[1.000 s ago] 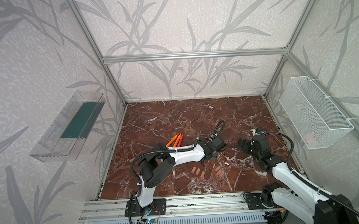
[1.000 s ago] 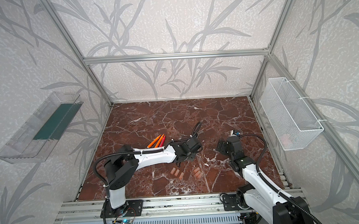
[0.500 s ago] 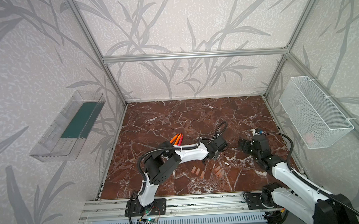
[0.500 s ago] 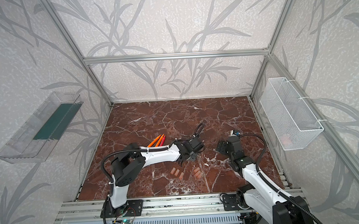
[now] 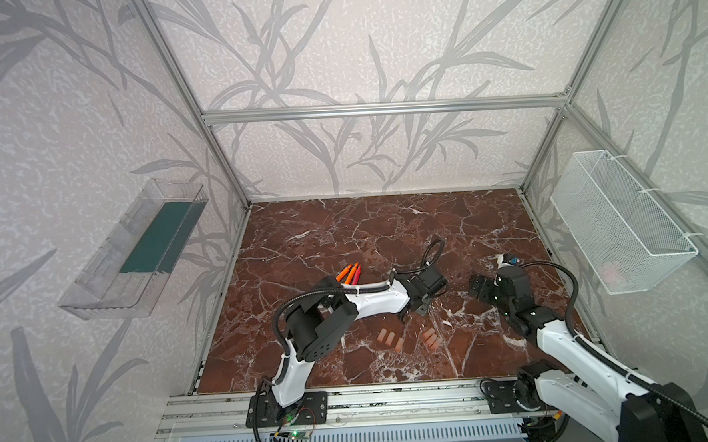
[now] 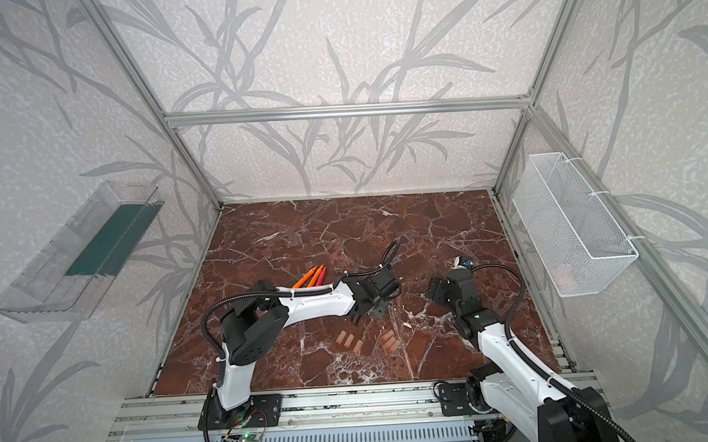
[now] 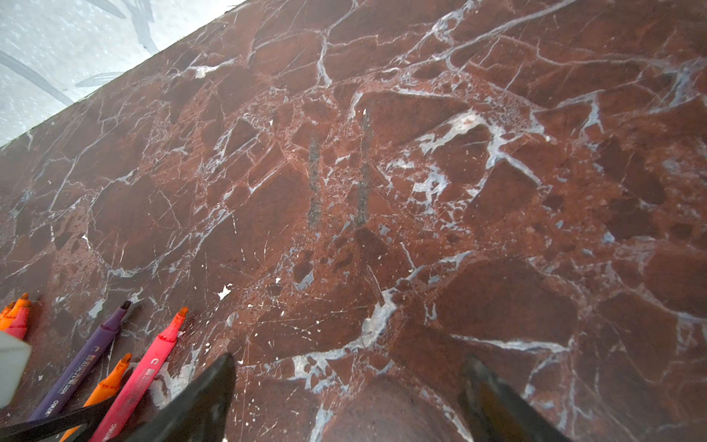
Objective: Insert the pens into the pen caps
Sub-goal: 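Reach the left gripper over the markers and lower onto the pink marker, then close the left gripper on the pink marker while the right gripper approaches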
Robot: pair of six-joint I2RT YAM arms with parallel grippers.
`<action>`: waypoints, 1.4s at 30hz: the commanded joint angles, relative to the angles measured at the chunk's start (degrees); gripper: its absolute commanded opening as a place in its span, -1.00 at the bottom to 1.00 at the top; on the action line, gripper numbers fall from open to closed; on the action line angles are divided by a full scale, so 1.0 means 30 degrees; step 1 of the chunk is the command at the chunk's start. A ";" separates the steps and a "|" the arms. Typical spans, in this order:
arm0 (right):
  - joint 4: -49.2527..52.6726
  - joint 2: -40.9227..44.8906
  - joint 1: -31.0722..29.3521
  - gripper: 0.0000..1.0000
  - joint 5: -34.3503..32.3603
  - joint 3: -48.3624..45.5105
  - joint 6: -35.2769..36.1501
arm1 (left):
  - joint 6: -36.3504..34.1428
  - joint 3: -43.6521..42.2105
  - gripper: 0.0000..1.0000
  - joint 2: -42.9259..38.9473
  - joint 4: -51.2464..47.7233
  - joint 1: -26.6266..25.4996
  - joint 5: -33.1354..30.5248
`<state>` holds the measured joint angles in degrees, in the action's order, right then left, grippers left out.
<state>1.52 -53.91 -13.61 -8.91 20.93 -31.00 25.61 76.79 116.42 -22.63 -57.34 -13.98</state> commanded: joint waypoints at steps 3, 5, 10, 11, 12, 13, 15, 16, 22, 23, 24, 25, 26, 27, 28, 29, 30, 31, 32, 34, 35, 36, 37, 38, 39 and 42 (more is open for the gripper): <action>-0.0184 0.0348 0.0051 0.79 0.0023 0.0353 0.0227 | 0.0428 -0.0365 -0.29 0.0696 -0.0515 0.0191 0.0327; -0.0190 0.0406 0.0044 0.79 0.0090 0.0337 0.0225 | 0.0458 -0.0508 -0.35 0.0688 -0.0460 0.0188 0.0207; 0.1758 0.1120 0.0024 0.79 0.1632 0.0664 0.0042 | 0.0444 -0.1251 -0.48 0.0462 0.0449 0.0160 0.0638; 0.1659 0.1477 0.0024 0.79 0.2209 0.0403 -0.0323 | 0.0459 -0.1474 -0.51 0.0346 0.0714 0.0159 0.0779; 0.1323 0.1933 0.0024 0.79 0.2947 0.0081 -0.0812 | 0.0444 -0.1690 -0.55 0.0149 0.1127 0.0122 0.1047; 0.0819 0.2343 -0.0027 0.79 0.3775 -0.0175 -0.1295 | 0.0415 -0.1898 -0.61 0.0009 0.1526 0.0101 0.1330; 0.0287 0.2932 -0.0321 0.79 0.4993 -0.0425 -0.2668 | 0.0400 -0.2100 -0.68 -0.0299 0.1981 0.0100 0.1983; -0.0070 0.3163 -0.0645 0.79 0.5495 -0.0525 -0.3356 | 0.0400 -0.2171 -0.69 -0.0488 0.2129 0.0070 0.2276; -0.1479 0.3674 -0.4000 0.79 0.4633 -0.0632 -0.5483 | 0.0311 -0.3181 -0.74 -0.2384 0.3056 -0.0162 0.2872; -0.1812 0.3587 -0.4304 0.79 0.4529 -0.0763 -0.5924 | 0.0305 -0.3440 -0.74 -0.2736 0.3324 -0.0192 0.3122; -0.2425 0.3452 -0.4550 0.79 0.4562 -0.0947 -0.6555 | 0.0286 -0.3751 -0.74 -0.3214 0.3654 -0.0242 0.3448; -0.3314 0.3233 -0.4620 0.78 0.4801 -0.1330 -0.7194 | 0.0240 -0.4115 -0.74 -0.3701 0.4054 -0.0320 0.3777; -0.4256 0.3016 -0.4662 0.78 0.5070 -0.1679 -0.7814 | 0.0229 -0.4396 -0.74 -0.4123 0.4441 -0.0390 0.4030; -0.5476 0.2743 -0.4656 0.77 0.5378 -0.2088 -0.8363 | 0.0232 -0.4679 -0.74 -0.4562 0.4738 -0.0527 0.4307; -0.6339 0.2452 -0.4707 0.75 0.5598 -0.2339 -0.8707 | 0.0236 -0.4922 -0.74 -0.4987 0.4947 -0.0665 0.4445; -0.6623 0.2241 -0.4736 0.73 0.5710 -0.2416 -0.8871 | 0.0234 -0.5075 -0.74 -0.5321 0.5042 -0.0795 0.4450; -0.6641 0.2018 -0.4816 0.71 0.5787 -0.2327 -0.8938 | 0.0210 -0.5273 -0.74 -0.5665 0.5159 -0.0958 0.4458; -0.6601 0.1841 -0.4941 0.68 0.5732 -0.2216 -0.8943 | 0.0224 -0.5393 -0.74 -0.5894 0.5301 -0.1080 0.4533; -0.6572 0.1729 -0.5034 0.67 0.5680 -0.2143 -0.8999 | 0.0241 -0.5463 -0.73 -0.6093 0.5337 -0.1175 0.4642; -0.6833 0.1550 -0.5215 0.63 0.5607 -0.2192 -0.9196 | 0.0300 -0.5581 -0.73 -0.6384 0.5541 -0.1491 0.4711; -0.6967 0.1513 -0.5323 0.61 0.5551 -0.2255 -0.9270 | 0.0310 -0.5614 -0.74 -0.6475 0.5611 -0.1626 0.4676; -0.7108 0.1505 -0.5457 0.59 0.5411 -0.2335 -0.9421 | 0.0305 -0.5618 -0.74 -0.6578 0.5686 -0.1763 0.4678; -0.7205 0.1531 -0.5588 0.57 0.5280 -0.2425 -0.9510 | 0.0311 -0.5601 -0.74 -0.6608 0.5724 -0.1880 0.4659; -0.7243 0.1560 -0.5744 0.56 0.5137 -0.2477 -0.9582 | 0.0296 -0.5552 -0.73 -0.6650 0.5785 -0.1956 0.4658; -0.7230 0.1591 -0.5899 0.52 0.4960 -0.2515 -0.9642 | 0.0284 -0.5480 -0.74 -0.6664 0.5714 -0.2035 0.4659; -0.7245 0.1695 -0.6258 0.36 0.4489 -0.2669 -0.9903 | 0.0289 -0.5383 -0.74 -0.6720 0.5811 -0.2272 0.4718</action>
<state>-18.13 -49.34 -31.44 6.37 13.91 -59.22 26.55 60.97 97.38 -6.22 -63.61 -0.05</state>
